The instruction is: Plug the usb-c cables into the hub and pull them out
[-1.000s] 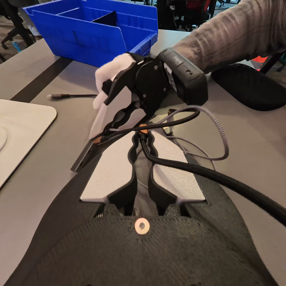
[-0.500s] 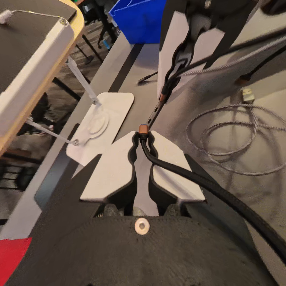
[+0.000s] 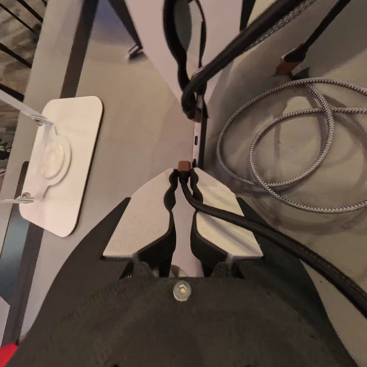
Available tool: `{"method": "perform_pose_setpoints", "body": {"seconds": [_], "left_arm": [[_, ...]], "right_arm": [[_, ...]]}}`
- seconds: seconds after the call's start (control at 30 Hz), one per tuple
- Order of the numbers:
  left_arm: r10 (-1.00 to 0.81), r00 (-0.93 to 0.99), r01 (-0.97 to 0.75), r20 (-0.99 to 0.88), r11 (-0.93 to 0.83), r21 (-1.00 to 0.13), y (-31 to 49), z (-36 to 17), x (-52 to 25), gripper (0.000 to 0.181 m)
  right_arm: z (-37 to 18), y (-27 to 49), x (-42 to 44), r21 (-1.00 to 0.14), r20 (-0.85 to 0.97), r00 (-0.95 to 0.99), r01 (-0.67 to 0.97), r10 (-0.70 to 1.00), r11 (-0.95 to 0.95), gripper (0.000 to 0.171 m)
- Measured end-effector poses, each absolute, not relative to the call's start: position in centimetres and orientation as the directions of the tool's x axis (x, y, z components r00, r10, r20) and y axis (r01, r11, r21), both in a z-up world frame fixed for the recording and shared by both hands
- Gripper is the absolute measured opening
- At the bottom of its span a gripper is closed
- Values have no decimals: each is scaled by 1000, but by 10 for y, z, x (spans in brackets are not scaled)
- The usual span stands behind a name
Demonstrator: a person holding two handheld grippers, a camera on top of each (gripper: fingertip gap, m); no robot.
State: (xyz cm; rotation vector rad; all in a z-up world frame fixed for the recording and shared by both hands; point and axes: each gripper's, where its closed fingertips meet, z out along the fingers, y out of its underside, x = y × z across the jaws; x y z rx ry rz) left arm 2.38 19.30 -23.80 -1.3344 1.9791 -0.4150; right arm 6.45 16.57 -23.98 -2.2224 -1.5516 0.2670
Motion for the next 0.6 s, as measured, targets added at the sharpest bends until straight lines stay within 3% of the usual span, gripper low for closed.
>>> {"method": "perform_pose_setpoints", "body": {"seconds": [0.37,0.6], "left_arm": [[-890,-224,-672,-398,436,-598,185,-243,30,13],[-882,-235,-683,-408,449,-576,185,-244,31,13]], "right_arm": [[-257,164,60,-628,194,363,759,911,-169,8],[-261,171,60,-664,275,404,736,872,-132,19]]}}
